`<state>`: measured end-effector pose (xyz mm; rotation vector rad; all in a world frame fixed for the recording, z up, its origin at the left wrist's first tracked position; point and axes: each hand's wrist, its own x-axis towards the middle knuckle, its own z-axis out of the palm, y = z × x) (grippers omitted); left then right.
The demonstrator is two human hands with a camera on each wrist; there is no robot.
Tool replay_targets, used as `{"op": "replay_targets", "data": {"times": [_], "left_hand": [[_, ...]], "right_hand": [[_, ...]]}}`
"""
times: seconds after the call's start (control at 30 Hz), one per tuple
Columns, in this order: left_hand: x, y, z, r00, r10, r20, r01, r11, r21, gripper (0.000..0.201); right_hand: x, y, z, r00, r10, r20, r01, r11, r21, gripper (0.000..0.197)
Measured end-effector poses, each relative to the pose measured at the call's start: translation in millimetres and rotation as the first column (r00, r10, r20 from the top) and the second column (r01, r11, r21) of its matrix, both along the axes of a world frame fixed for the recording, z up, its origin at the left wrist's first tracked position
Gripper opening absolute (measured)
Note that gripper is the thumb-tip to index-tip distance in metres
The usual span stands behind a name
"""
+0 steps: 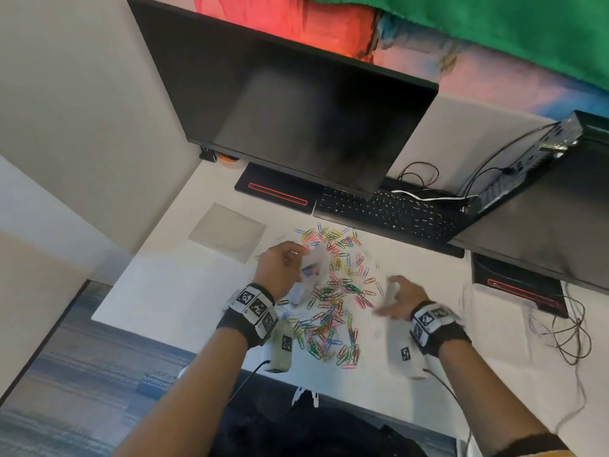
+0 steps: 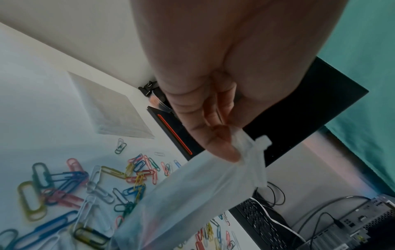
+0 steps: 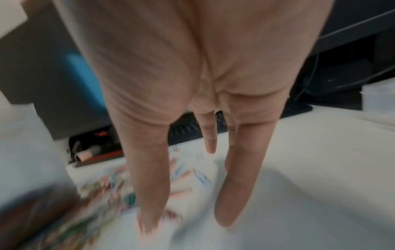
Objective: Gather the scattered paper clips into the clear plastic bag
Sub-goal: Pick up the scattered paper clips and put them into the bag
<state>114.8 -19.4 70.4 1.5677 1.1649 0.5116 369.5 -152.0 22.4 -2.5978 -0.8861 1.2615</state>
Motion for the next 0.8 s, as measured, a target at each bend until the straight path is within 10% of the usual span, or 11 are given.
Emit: {"op": "replay_targets", "data": {"times": [0.47, 0.67, 0.8], "left_hand": [[1.1, 0.4, -9.0, 1.0, 0.012, 0.016, -0.012, 1.0, -0.003, 0.019], [-1.0, 0.2, -8.2, 1.0, 0.003, 0.023, -0.002, 1.0, -0.025, 0.022], [-2.9, -0.6, -8.3, 1.0, -0.004, 0.022, 0.004, 1.0, -0.007, 0.019]], "right_hand": [[-60.6, 49.3, -39.8, 0.964, 0.192, 0.185, -0.234, 0.942, 0.24, 0.109], [-70.6, 50.2, -43.9, 0.878, 0.291, 0.381, -0.416, 0.856, 0.306, 0.031], [-63.5, 50.8, -39.1, 0.849, 0.326, 0.416, -0.464, 0.836, 0.293, 0.016]]}}
